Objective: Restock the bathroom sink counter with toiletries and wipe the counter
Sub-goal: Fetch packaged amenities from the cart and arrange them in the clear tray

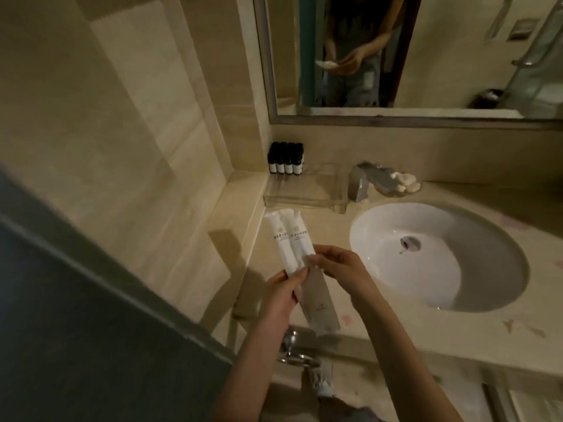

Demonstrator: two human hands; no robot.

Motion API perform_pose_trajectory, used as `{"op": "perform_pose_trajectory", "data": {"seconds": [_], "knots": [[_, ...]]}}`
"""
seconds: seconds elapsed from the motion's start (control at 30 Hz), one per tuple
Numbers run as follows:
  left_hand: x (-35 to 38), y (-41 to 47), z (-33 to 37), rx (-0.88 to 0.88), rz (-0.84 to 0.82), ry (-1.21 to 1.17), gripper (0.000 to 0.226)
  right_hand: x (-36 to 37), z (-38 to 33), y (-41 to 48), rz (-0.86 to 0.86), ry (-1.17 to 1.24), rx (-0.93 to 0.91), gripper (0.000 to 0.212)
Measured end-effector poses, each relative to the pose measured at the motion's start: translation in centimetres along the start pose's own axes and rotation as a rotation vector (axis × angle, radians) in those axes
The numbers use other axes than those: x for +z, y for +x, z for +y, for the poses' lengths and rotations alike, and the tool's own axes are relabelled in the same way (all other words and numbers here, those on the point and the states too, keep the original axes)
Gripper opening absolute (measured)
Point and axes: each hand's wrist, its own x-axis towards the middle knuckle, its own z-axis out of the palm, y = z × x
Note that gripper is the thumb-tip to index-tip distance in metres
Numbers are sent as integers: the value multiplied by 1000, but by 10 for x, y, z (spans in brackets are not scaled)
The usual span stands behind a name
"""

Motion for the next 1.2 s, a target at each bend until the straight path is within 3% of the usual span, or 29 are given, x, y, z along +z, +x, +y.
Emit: {"op": "perform_pose_trajectory", "data": {"seconds": [0.2, 0.27, 0.57, 0.67, 0.9, 1.07, 1.2], "knots": [[39, 70, 42, -30, 28, -68, 10, -21, -18, 85, -31, -37, 36, 19], [42, 84, 47, -54, 59, -89, 8, -21, -17, 101, -44, -34, 53, 20], [36, 151, 57, -37, 106, -23, 32, -12, -6, 160, 13, -87, 86, 20], [32, 166, 62, -71, 99, -36, 28, -10, -2, 177, 27, -85, 124, 17], [26, 220, 94, -129, 119, -335, 43, -19, 16, 232, 245, 59, 240, 13], [41, 262, 104, -138, 167, -393, 43, -25, 29, 271, 373, 289, 362, 39], [51, 290, 105, -153, 230, -363, 49, -27, 39, 291, 459, 332, 392, 23]]}}
